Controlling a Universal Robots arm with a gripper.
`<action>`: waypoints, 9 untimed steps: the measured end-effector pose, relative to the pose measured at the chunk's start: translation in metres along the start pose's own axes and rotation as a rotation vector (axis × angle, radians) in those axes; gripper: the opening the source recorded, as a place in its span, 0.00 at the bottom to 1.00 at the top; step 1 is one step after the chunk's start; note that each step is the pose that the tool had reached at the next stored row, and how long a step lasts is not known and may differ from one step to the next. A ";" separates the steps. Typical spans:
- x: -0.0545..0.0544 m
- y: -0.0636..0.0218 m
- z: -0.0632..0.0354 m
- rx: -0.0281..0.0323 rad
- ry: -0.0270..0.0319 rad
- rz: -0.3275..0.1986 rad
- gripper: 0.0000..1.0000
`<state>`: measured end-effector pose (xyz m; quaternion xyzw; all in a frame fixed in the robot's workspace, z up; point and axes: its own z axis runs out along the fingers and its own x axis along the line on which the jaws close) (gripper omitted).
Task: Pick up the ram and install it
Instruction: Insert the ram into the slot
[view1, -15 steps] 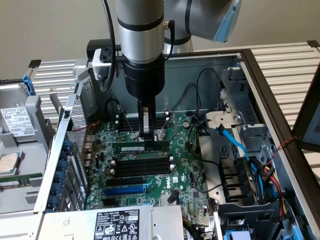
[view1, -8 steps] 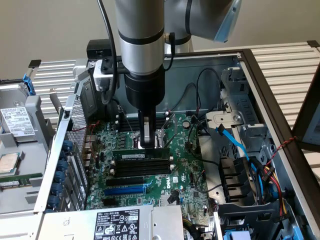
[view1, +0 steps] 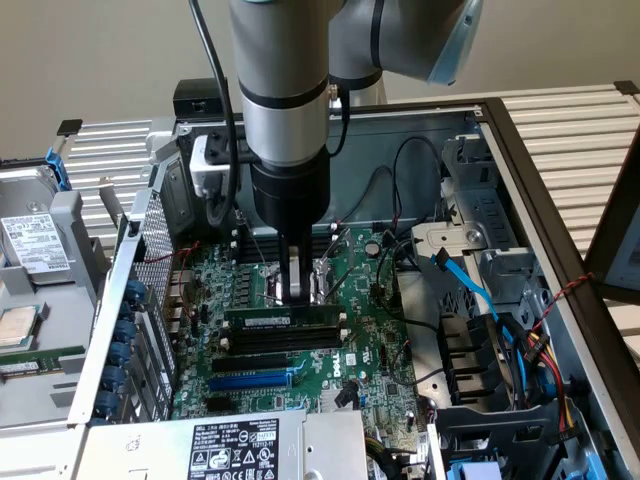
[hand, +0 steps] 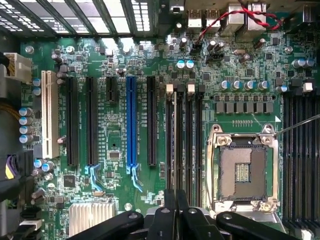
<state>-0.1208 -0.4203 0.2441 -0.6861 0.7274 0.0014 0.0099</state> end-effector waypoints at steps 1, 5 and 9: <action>0.000 0.0000 0.0003 0.0000 0.0000 0.000 0.13; 0.000 0.0006 0.0035 0.0021 -0.0004 0.000 0.13; 0.000 0.0007 0.0038 0.0057 0.0014 0.000 0.13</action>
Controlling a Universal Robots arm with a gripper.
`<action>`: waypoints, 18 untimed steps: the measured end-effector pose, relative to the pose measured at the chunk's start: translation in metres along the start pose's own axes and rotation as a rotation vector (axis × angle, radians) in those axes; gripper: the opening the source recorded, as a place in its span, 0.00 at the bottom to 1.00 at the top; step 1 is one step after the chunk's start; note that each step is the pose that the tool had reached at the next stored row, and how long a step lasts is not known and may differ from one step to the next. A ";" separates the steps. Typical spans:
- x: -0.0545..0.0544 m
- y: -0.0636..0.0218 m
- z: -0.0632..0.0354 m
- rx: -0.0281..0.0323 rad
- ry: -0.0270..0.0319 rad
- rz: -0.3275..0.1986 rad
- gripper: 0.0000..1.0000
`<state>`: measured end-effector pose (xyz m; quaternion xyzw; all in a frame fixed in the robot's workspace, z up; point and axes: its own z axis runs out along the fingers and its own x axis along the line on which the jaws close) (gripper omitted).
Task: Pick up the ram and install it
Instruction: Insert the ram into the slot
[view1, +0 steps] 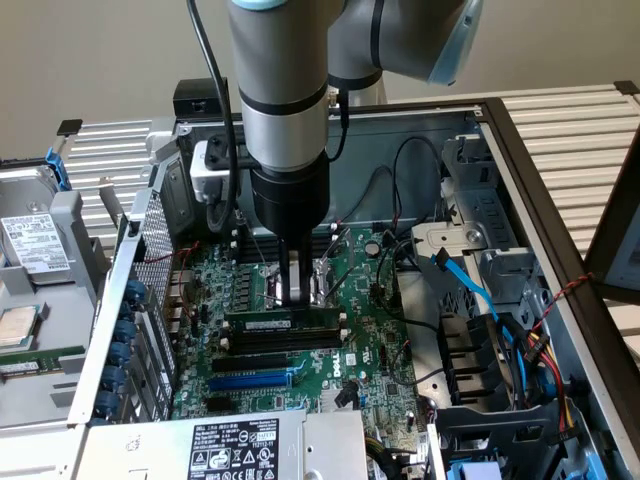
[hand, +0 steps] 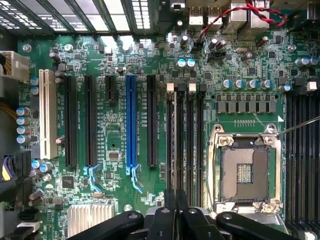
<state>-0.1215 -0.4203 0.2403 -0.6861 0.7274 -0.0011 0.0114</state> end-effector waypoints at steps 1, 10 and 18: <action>0.000 0.0000 0.0000 0.0008 0.0001 0.000 0.13; 0.000 0.0019 0.0000 0.0089 0.0026 -0.005 0.13; 0.000 0.0024 0.0000 0.0367 0.0170 -0.008 0.13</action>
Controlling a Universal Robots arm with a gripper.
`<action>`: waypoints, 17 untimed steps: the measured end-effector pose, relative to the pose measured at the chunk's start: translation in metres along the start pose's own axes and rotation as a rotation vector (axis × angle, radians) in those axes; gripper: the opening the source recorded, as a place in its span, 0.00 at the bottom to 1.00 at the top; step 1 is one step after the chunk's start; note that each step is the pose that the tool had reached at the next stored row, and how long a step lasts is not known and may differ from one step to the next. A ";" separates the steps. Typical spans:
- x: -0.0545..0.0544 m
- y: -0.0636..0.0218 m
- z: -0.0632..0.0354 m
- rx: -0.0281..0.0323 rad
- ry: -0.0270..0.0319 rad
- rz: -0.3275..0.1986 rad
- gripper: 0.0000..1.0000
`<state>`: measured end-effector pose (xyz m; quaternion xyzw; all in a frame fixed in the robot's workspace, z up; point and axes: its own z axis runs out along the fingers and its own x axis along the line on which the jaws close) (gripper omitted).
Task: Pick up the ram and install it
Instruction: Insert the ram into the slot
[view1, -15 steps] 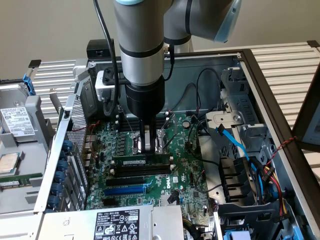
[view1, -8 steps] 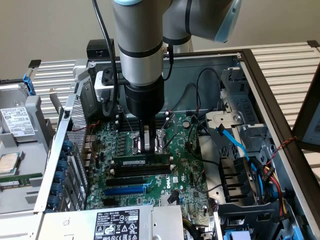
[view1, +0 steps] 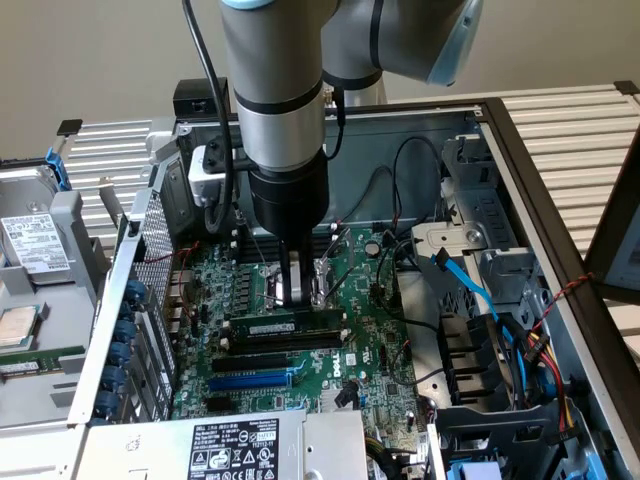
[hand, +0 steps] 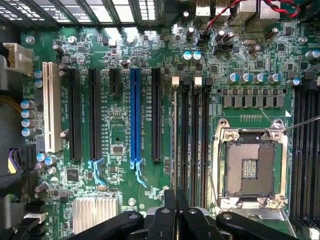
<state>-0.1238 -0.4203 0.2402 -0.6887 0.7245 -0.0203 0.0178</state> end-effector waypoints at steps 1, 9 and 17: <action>0.000 0.0001 0.0000 0.0000 0.0000 0.000 0.13; -0.001 0.0030 0.0021 0.0000 -0.0031 -0.001 0.13; -0.001 0.0030 0.0026 -0.0003 -0.0112 0.000 0.13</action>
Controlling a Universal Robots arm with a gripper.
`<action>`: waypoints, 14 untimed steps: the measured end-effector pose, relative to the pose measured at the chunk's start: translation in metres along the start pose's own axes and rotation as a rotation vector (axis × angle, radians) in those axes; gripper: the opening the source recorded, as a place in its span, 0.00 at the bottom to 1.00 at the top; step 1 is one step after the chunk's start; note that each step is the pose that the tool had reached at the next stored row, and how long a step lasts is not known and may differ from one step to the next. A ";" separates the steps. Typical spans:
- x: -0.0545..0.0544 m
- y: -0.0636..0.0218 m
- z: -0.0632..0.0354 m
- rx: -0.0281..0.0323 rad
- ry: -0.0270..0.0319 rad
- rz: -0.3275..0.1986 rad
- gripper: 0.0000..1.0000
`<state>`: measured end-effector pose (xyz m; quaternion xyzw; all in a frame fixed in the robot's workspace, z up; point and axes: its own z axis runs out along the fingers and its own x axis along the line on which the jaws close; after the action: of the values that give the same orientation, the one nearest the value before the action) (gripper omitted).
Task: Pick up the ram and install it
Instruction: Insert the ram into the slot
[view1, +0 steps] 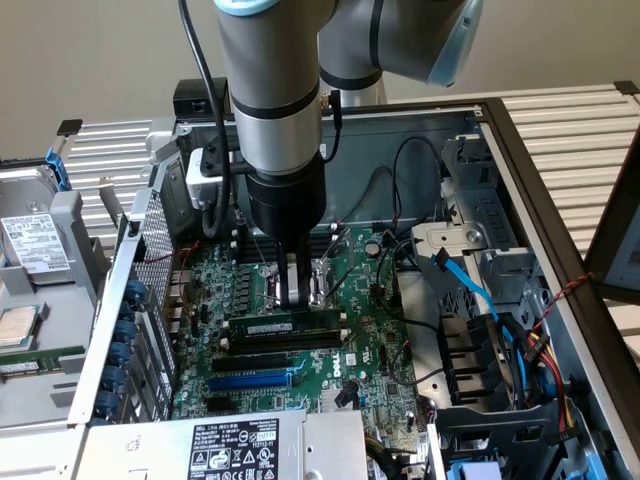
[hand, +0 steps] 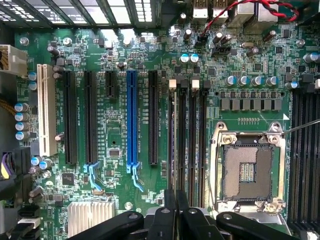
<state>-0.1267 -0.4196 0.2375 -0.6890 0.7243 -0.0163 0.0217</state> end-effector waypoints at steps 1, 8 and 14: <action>0.000 0.0000 0.0000 -0.0007 -0.0006 0.000 0.13; 0.000 0.0001 0.0004 -0.0123 -0.0077 0.001 0.13; 0.000 0.0001 0.0026 -0.0142 -0.0074 0.001 0.13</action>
<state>-0.1267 -0.4196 0.2349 -0.6890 0.7245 -0.0086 0.0195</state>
